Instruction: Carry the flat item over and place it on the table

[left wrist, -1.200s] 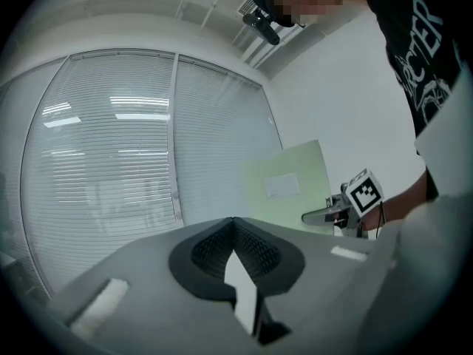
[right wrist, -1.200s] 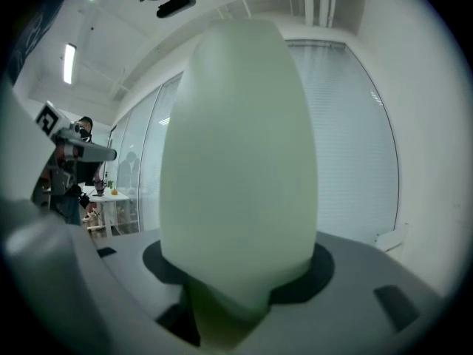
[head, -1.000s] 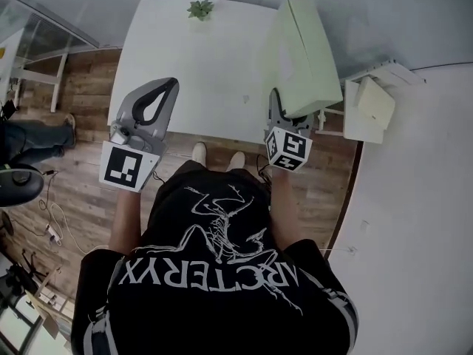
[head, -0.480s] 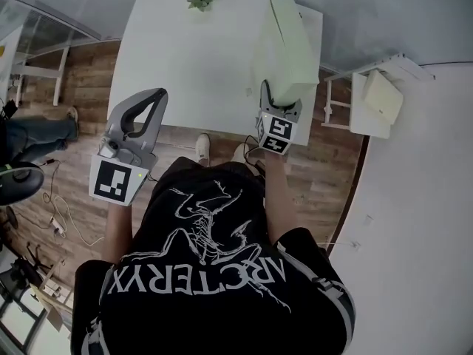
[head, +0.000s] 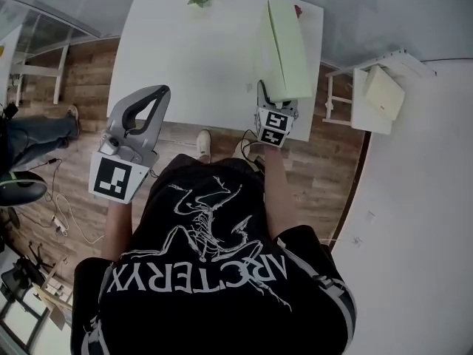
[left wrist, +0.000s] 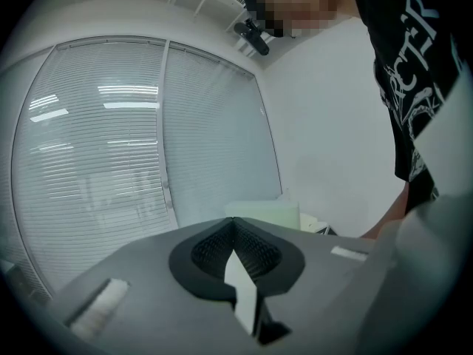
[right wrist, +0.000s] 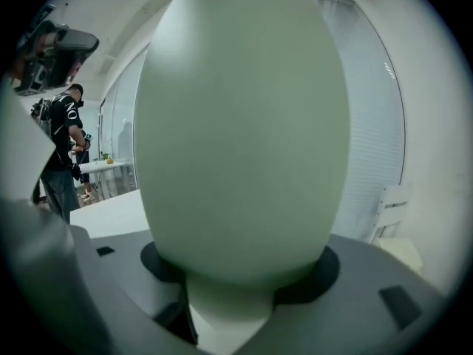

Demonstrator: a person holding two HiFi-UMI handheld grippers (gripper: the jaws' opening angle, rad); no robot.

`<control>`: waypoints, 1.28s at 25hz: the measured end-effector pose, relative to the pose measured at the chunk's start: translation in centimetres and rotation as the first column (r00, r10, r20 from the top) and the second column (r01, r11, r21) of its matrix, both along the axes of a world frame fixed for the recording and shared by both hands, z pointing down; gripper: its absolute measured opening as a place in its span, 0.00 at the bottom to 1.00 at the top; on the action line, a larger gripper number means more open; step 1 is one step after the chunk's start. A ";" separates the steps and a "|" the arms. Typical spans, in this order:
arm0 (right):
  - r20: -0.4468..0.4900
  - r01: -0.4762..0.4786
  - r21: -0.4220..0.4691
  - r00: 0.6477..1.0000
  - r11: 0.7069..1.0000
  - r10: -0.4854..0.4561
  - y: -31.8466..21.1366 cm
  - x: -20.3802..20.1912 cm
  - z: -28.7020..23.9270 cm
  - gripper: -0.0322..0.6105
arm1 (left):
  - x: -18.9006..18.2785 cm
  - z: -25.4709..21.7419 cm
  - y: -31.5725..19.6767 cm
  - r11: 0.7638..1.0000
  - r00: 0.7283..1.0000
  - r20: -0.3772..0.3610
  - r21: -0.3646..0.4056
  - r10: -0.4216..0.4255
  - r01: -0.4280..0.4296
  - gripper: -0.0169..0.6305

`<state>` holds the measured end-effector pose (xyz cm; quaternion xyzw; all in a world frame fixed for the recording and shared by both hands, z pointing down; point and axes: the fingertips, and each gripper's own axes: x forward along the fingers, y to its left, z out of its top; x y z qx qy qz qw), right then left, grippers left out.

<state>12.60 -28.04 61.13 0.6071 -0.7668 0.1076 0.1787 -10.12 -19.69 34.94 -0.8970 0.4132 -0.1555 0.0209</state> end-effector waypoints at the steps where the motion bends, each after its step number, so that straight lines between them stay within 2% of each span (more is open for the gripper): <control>1: -0.001 0.002 -0.002 1.000 1.000 -0.002 -0.1 0.0 0.0 0.48 | 0.0 0.1 0.0 1.000 1.000 -0.001 0.000 -0.002 0.002 0.04; 8: 0.009 0.018 -0.066 1.000 0.998 -0.018 -0.1 -0.5 0.0 0.49 | 0.0 0.4 -0.1 1.000 1.000 -0.016 -0.017 0.000 0.000 0.04; 12: 0.031 0.035 -0.074 0.999 0.997 -0.033 0.9 -0.3 -0.6 0.50 | 0.3 0.4 0.0 1.000 1.000 -0.031 -0.010 0.000 0.000 0.04; 17: 0.074 0.105 -0.133 0.993 0.986 -0.096 5.3 0.3 -2.5 0.50 | 0.3 -0.1 -0.2 1.000 0.999 -0.052 0.008 -0.013 0.014 0.04; 19: 0.119 0.131 -0.167 0.987 0.977 -0.111 7.6 1.5 -4.0 0.50 | 0.0 -0.1 -0.7 0.999 0.998 -0.062 0.036 -0.020 0.022 0.04; 21: 0.157 0.133 -0.165 0.982 0.977 -0.107 9.5 3.6 -6.8 0.50 | -0.5 0.0 -1.0 0.998 0.996 -0.078 0.040 -0.040 0.043 0.04; 23: 0.182 0.142 -0.104 0.976 0.984 -0.122 10.2 5.5 -11.4 0.50 | -1.1 -0.1 -1.4 0.998 0.995 -0.086 0.030 -0.057 0.060 0.04; 26: 0.219 0.201 0.090 0.952 0.976 -0.216 9.7 5.9 -20.8 0.48 | -1.2 -1.2 -2.2 0.996 0.994 -0.096 0.061 -0.055 0.061 0.04; 28: 0.224 0.221 0.214 0.937 0.952 -0.267 8.8 5.4 -25.9 0.37 | -0.6 -2.4 -2.5 0.992 0.994 -0.110 0.121 -0.028 0.042 0.04; 30: 0.205 0.205 0.284 0.941 0.937 -0.268 7.4 5.0 -28.5 0.34 | 0.1 -3.2 -2.6 0.988 0.993 -0.117 0.156 -0.006 0.024 0.04; 32: 0.169 0.164 0.321 0.959 0.933 -0.227 5.9 4.6 -29.4 0.28 | 1.0 -3.3 -2.4 0.990 0.994 -0.112 0.138 0.001 0.015 0.04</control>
